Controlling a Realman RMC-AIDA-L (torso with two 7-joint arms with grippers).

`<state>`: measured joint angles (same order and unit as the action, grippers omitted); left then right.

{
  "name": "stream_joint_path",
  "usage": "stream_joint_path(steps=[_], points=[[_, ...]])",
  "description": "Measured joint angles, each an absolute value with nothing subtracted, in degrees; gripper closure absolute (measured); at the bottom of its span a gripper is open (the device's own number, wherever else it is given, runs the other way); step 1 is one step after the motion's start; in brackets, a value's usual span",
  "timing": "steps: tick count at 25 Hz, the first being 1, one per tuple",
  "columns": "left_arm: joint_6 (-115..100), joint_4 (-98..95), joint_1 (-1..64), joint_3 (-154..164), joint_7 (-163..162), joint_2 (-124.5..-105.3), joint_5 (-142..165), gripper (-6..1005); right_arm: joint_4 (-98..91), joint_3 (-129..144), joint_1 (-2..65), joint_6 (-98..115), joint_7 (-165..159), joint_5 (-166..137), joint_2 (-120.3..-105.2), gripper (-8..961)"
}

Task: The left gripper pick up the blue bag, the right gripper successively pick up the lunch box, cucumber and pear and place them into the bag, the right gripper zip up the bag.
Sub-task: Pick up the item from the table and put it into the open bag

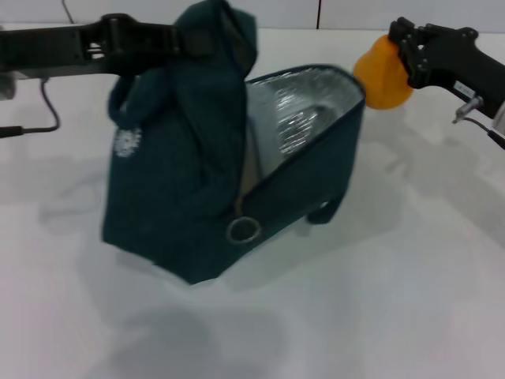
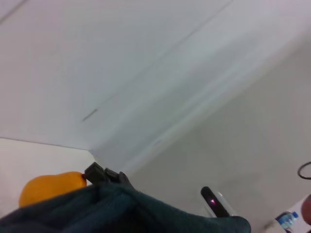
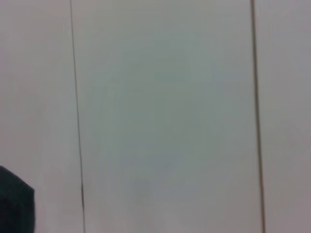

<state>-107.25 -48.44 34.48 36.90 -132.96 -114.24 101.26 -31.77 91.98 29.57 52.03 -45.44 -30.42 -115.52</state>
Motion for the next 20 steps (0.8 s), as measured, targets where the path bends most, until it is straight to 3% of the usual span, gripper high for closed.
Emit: stream_joint_path(steps=[4,12,20], points=[[-106.95,-46.79,35.00,36.95,-131.40,-116.17,101.73,864,-34.14,89.65,26.03,55.31,-45.53,-30.48,-115.24,881],[-104.87,-38.60,32.29,37.00,-125.88,-116.86,103.76,863,-43.47,86.64,17.14,57.90,-46.38,-31.00,-114.54,873],[-103.09,-37.63,29.15,37.00,-124.03,-117.68,106.46,861,-44.04,86.62,17.59,66.67,-54.68,-33.95,-114.27,865]])
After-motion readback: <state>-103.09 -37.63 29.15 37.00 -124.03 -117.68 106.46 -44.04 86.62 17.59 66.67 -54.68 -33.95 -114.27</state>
